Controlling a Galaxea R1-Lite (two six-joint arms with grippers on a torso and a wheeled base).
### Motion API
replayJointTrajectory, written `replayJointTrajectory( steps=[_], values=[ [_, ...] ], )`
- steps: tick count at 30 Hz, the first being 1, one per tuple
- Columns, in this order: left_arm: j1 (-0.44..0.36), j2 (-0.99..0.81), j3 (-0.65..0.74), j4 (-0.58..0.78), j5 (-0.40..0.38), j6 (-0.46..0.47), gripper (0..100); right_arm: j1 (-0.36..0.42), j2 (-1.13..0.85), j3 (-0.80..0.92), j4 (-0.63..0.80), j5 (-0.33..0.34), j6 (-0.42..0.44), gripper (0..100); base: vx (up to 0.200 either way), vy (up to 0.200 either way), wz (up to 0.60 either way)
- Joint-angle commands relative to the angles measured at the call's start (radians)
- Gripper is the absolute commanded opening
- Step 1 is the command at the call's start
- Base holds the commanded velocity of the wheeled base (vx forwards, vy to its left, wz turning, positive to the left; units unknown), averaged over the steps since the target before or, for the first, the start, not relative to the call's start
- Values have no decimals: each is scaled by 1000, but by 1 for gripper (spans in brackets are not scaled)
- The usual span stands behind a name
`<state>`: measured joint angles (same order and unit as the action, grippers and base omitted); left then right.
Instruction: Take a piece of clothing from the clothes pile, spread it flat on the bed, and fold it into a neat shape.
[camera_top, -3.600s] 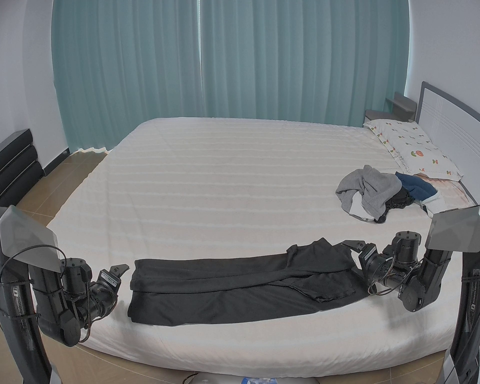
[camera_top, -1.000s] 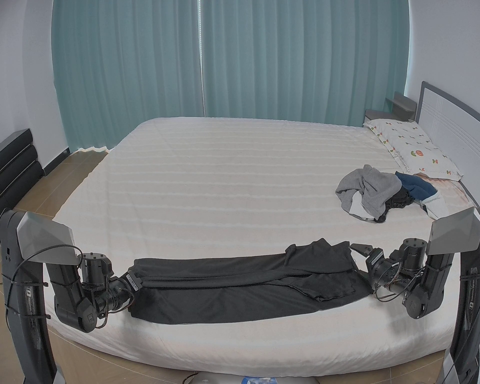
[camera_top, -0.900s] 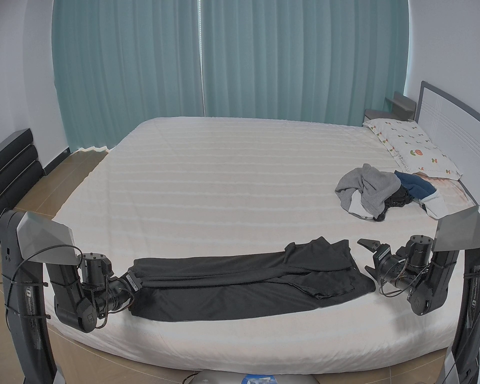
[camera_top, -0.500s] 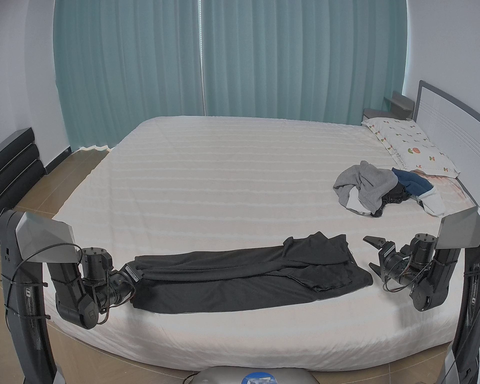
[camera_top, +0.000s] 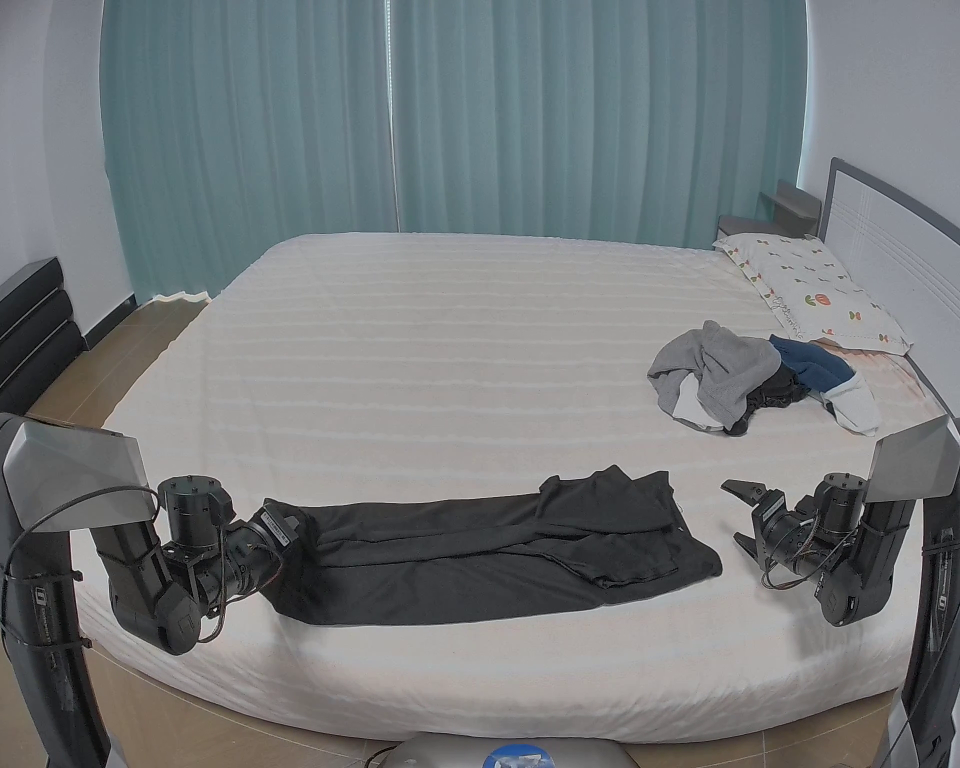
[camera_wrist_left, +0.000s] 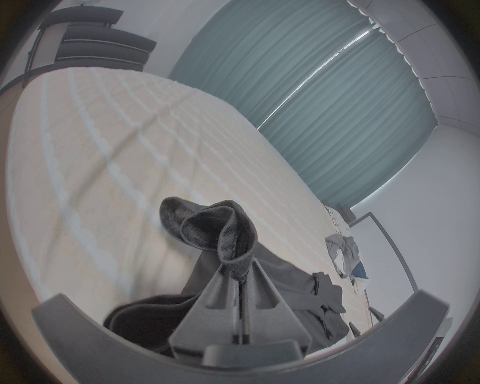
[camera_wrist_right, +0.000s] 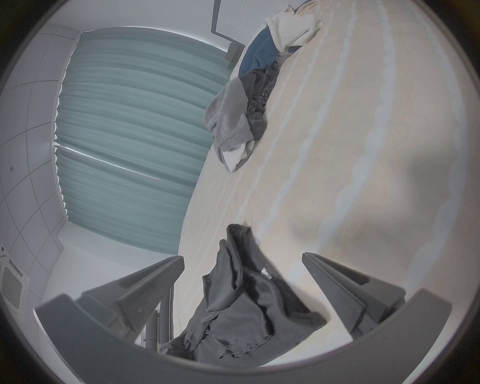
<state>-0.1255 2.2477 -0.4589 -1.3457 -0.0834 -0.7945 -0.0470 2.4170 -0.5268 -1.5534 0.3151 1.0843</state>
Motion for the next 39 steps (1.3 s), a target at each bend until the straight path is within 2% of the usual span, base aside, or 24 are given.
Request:
replayJointTrajectory(
  steps=[1,4,5,8,15,23,30,34,39],
  values=[
    [-42,-86,-21,42,17,0,0,3,4,1,-13,-1,-1,100,0,-200,0],
    [-52,-114,-38,85,21,0,0,3,4,1,-13,-1,-1,100,0,-200,0],
    [-72,-181,-101,243,21,0,0,3,4,2,-13,-1,-3,100,0,-200,0],
    [-105,-203,-182,390,24,-3,0,3,5,2,-13,-2,-3,100,0,-200,0],
    [-229,-191,-368,605,123,-32,0,4,5,2,-13,-2,-4,100,0,-200,0],
    [-361,-135,-524,769,129,-55,0,6,11,5,-13,-1,-21,100,0,-200,0],
    [-424,-59,-707,921,136,-58,0,7,14,5,-13,-1,-27,100,0,-200,0],
    [-451,-3,-764,935,137,-80,0,16,17,7,-13,-4,-37,100,0,-200,0],
    [-471,16,-790,932,136,-140,0,16,19,7,-13,-4,-47,100,0,0,0]
  ],
)
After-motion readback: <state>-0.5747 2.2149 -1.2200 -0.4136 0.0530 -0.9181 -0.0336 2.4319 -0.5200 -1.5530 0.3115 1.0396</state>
